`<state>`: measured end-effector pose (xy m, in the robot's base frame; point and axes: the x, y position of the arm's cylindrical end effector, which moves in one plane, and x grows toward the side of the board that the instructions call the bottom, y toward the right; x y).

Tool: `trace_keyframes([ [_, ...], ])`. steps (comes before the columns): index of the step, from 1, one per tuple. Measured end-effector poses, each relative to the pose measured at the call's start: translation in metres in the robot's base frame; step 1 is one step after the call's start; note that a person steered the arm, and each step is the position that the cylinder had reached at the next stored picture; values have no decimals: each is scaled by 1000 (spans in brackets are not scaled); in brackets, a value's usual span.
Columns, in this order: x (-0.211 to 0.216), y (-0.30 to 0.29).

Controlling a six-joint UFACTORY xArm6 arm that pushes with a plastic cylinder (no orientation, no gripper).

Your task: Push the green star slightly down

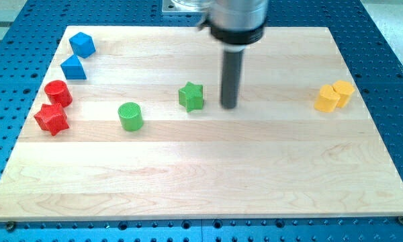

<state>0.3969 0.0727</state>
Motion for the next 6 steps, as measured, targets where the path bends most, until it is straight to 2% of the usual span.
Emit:
trace_keyframes([
  [1,-17,-68],
  [2,32,-123],
  [3,47,-110],
  [4,56,-57],
  [5,158,-65],
  [6,160,-128],
])
